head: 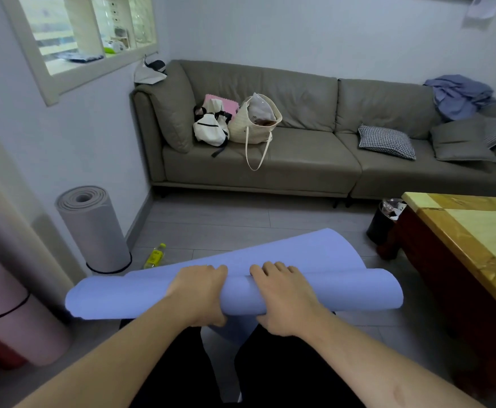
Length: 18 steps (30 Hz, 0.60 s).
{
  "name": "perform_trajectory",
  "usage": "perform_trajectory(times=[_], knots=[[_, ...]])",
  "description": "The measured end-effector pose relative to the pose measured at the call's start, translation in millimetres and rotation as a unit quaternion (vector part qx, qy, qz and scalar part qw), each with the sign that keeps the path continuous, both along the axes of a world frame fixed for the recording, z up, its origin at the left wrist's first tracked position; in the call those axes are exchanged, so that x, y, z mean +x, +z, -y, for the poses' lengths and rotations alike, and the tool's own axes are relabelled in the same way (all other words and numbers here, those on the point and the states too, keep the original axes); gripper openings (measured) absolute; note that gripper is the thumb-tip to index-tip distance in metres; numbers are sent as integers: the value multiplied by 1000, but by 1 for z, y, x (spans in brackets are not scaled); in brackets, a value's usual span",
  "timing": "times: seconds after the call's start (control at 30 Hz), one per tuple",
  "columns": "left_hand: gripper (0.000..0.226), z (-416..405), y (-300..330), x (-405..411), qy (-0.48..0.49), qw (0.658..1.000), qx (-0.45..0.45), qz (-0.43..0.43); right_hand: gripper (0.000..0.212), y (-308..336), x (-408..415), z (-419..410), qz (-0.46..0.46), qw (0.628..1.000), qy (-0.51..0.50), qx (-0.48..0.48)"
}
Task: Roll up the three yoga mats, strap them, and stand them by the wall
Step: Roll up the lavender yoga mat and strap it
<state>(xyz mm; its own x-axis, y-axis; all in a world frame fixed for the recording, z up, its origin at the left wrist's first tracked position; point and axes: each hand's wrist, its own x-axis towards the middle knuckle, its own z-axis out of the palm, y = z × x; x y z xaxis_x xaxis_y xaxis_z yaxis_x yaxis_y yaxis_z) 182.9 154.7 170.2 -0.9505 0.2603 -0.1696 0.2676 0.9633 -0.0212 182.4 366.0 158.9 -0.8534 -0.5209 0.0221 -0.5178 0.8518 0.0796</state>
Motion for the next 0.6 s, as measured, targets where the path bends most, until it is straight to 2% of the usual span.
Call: perform_trajectory(times=[0.1,0.27,0.37,0.47,0.6], knots=[[62,0,8,-6,-3,999,-5,40,69,-13,6,-4,-44,999,-4,8],[66,-2,14,-7,9,997,-8,75,59,2,-6,1,4,1000,-10,11],[69,-5,6,0,26,999,0,28,56,10,-13,1,39,999,-17,-2],[71,-8,-5,9,16,998,-36,-44,53,15,-18,3,69,997,-27,-5],[65,-2,-2,4,18,999,-19,-21,56,9,-14,6,37,999,-20,-16]])
